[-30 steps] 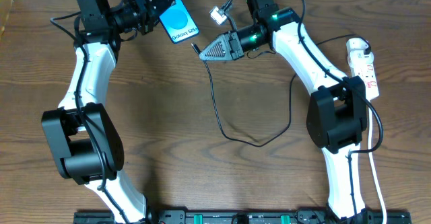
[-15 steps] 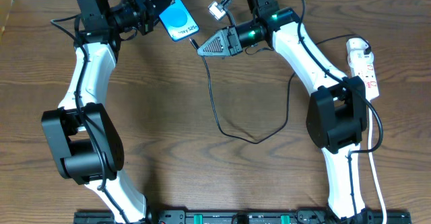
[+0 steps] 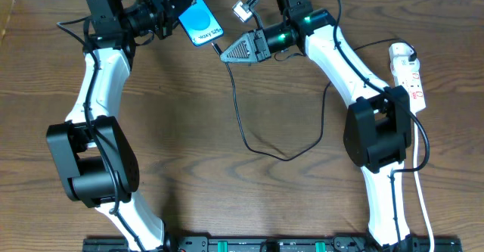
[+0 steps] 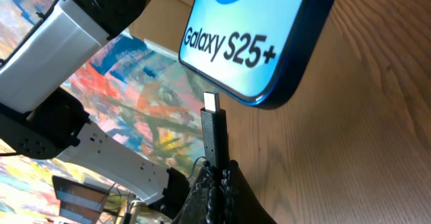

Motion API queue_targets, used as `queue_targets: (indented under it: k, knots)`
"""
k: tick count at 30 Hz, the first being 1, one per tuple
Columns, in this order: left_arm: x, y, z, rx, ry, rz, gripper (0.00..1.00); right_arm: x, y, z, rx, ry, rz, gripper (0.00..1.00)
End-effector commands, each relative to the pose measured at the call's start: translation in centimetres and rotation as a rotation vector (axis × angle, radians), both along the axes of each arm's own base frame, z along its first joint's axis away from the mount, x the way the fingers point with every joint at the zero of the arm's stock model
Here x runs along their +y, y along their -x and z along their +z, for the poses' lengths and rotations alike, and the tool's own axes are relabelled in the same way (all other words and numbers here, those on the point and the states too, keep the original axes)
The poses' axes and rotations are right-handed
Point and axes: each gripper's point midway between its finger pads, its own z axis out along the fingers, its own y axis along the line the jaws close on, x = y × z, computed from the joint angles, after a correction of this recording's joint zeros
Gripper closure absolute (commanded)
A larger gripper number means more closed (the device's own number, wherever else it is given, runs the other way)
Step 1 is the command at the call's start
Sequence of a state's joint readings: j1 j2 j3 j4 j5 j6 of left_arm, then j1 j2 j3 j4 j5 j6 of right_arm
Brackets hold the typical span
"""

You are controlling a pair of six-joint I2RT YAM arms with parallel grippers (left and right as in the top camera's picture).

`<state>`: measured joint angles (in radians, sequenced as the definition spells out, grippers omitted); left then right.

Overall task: Plug charger to phone and switch on socket
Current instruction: 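Move the plug under the phone's bottom port with the right gripper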

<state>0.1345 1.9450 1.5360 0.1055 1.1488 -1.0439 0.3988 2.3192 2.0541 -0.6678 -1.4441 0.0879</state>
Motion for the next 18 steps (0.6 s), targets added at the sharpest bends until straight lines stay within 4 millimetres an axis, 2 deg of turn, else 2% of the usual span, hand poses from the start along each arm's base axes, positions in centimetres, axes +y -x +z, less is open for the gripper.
queue_targets:
  k: [1, 18]
  knots:
    - [-0.38, 0.41, 2.18, -0.049, 0.001, -0.017, 0.93, 0.23, 0.72, 2.24, -0.026, -0.034, 0.023, 0.99]
    - [-1.00, 0.51, 2.18, -0.052, -0.001, -0.029, 0.93, 0.38, 0.21, 1.78, -0.015, 0.002, -0.006, 0.99]
